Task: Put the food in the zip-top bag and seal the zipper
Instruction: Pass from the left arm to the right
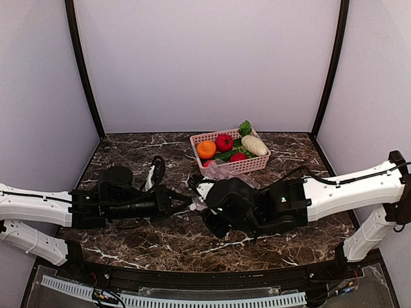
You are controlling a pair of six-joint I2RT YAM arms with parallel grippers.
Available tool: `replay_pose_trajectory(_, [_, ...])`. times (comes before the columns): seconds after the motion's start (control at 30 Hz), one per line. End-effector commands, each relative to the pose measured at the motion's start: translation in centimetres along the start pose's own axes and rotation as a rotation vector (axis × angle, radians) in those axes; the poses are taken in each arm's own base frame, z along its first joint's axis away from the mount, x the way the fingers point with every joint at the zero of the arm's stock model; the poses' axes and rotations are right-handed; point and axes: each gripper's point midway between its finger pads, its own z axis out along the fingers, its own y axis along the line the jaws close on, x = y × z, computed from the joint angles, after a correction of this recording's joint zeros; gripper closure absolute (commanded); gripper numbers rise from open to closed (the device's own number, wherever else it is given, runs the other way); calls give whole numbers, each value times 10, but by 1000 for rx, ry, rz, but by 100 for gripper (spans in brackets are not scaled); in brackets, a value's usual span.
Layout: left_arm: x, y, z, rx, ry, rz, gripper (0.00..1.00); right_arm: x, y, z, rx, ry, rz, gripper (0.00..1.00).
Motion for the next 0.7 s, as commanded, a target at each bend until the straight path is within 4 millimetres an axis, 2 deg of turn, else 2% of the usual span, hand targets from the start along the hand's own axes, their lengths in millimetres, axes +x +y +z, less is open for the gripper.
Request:
replay_pose_trajectory(0.0, [1, 7, -6, -20, -8, -5, 99, -9, -6, -5, 42, -25, 6, 72])
replay_pose_trajectory(0.23, [2, 9, -7, -30, -4, 7, 98, -10, -2, -8, 12, -30, 14, 99])
replay_pose_trajectory(0.3, [1, 6, -9, -32, -4, 31, 88, -13, -1, -13, -10, -43, 23, 100])
replay_pose_trajectory(0.33, [-1, 3, -12, -35, -7, 45, 77, -15, -1, -15, -29, -50, 26, 100])
replay_pose_trajectory(0.37, [0, 7, -15, -60, -1, 76, 72, -17, 0, -17, -54, -54, 32, 100])
replay_pose_trajectory(0.4, [-7, -1, -20, -55, -25, 93, 60, -19, 0, -19, -81, -55, 42, 100])
replay_pose_trajectory(0.43, [-7, 0, -26, -75, -19, 129, 55, -21, 0, -21, -113, -57, 55, 100])
replay_pose_trajectory(0.47, [-16, -3, -30, -90, -55, 150, 46, -23, 0, -23, -146, -59, 68, 100])
replay_pose_trajectory(0.57, [-26, -8, -50, -125, -86, 259, 28, -31, -1, -31, -267, -63, 121, 100])
replay_pose_trajectory(0.67, [-32, -19, -63, -111, -107, 390, 21, -45, 1, -46, -420, -79, 175, 100])
